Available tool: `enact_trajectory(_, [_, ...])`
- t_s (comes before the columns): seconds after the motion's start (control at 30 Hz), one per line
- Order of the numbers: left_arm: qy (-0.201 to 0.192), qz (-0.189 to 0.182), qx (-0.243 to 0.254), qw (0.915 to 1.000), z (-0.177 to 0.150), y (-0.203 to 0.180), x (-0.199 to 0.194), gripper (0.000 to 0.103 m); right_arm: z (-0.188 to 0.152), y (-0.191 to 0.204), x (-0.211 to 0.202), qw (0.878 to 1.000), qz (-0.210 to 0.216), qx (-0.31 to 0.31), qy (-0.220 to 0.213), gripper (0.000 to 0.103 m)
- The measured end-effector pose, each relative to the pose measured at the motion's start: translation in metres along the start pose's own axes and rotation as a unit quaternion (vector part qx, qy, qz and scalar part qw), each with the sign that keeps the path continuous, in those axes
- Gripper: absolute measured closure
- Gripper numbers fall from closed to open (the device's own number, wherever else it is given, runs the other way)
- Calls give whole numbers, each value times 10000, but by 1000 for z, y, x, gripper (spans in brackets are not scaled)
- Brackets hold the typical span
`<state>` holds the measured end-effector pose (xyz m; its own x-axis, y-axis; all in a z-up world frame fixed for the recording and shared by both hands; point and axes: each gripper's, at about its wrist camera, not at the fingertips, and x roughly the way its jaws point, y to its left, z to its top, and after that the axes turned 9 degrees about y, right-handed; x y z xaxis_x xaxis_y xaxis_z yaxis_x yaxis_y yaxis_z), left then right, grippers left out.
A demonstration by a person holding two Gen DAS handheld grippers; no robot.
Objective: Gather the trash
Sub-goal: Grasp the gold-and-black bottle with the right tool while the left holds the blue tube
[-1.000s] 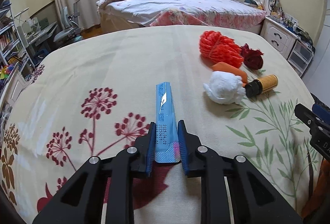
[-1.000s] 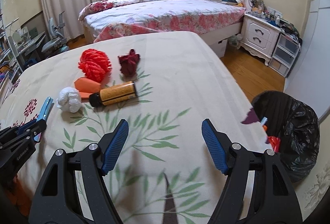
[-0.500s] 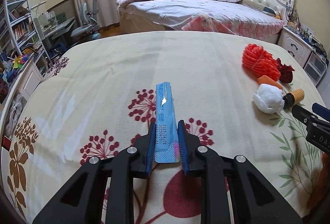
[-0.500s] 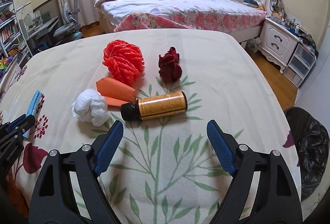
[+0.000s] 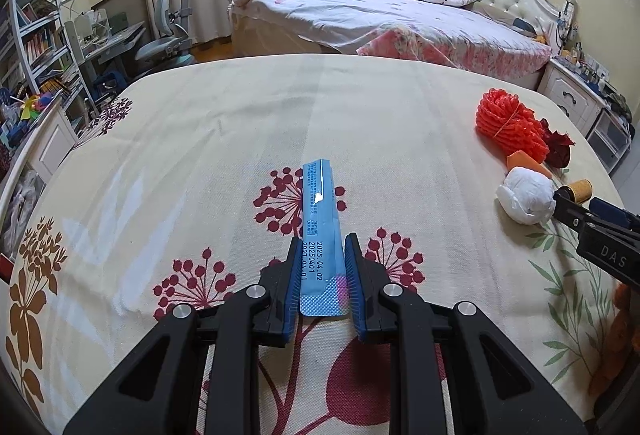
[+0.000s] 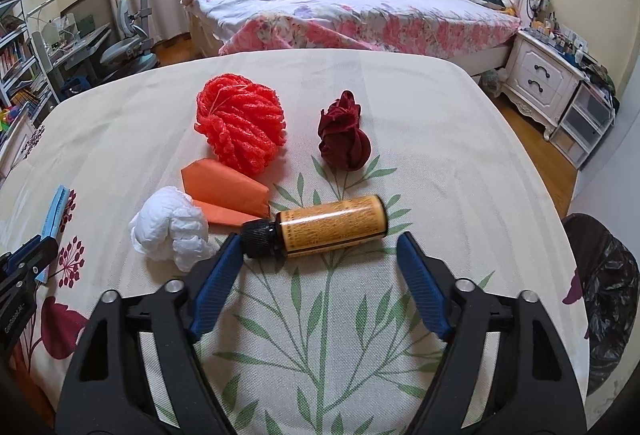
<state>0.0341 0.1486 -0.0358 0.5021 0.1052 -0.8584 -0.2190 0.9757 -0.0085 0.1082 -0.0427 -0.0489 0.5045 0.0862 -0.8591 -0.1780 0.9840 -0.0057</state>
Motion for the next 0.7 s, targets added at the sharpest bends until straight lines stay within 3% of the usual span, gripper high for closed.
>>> enact_trajectory(0.07, [0, -3, 3, 10000, 0, 0, 0, 80, 0, -1, 2, 10000, 46, 1, 53, 49])
enact_trajectory(0.23, [-27, 9, 36, 10000, 0, -1, 0, 81, -4, -3, -2, 10000, 77, 8, 24, 66])
enact_trajectory(0.37, [-49, 11, 24, 10000, -1, -1, -1, 80, -7, -4, -4, 10000, 69, 5, 19, 72])
enact_trajectory(0.7, [-64, -48, -22, 10000, -2, 2, -3, 81, -22, -28, -13, 9997, -57, 253, 35, 70])
